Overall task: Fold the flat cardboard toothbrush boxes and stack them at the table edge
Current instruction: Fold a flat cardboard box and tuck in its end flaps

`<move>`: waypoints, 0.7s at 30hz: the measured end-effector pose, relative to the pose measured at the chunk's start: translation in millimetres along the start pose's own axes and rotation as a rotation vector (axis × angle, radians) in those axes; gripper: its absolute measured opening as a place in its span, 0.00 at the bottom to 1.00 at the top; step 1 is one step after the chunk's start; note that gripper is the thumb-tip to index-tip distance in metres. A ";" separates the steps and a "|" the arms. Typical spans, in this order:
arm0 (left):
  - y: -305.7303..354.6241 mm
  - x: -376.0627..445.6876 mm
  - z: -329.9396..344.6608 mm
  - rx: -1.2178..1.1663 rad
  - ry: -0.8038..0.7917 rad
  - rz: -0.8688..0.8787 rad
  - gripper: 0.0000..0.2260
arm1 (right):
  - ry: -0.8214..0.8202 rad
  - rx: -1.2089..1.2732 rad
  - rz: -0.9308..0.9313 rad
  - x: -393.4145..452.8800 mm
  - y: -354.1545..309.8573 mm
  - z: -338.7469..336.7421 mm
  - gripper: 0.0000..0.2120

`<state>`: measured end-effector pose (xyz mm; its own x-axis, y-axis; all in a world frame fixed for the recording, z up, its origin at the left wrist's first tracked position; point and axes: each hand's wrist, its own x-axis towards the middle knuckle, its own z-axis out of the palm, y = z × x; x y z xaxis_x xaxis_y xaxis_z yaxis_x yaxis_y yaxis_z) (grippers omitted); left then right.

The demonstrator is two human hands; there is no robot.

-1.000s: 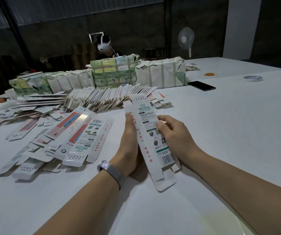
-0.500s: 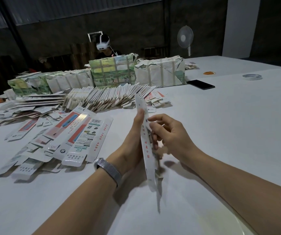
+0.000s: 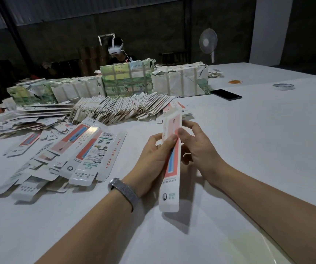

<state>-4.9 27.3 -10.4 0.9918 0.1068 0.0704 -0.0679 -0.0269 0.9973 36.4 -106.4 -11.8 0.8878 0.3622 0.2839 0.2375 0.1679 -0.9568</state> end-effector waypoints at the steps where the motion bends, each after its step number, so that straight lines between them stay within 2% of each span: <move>1: -0.7 0.2 -0.5 0.012 -0.001 -0.003 0.23 | 0.000 -0.003 0.004 0.2 0.7 -0.7 0.26; 7: -6.1 1.9 1.9 0.083 -0.004 0.007 0.14 | -0.001 0.055 0.055 2.2 3.4 -5.6 0.22; 10: -6.5 2.7 -0.4 0.066 0.006 0.019 0.10 | -0.001 0.007 0.083 3.5 4.4 -7.3 0.18; 14: -7.8 6.4 -0.2 0.062 0.069 0.065 0.14 | -0.031 0.046 0.097 4.6 4.7 -8.9 0.15; 17: -7.1 6.3 1.2 0.069 0.101 0.076 0.19 | -0.040 0.056 0.113 5.4 3.6 -9.3 0.21; 21: -5.8 6.2 -0.4 0.014 0.104 0.057 0.23 | -0.055 0.045 0.105 5.1 3.9 -9.8 0.24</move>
<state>1.6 28.5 -15.8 0.9697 0.2074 0.1291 -0.1214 -0.0492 0.9914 45.8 -113.0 -14.7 0.8834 0.4300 0.1863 0.1253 0.1665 -0.9781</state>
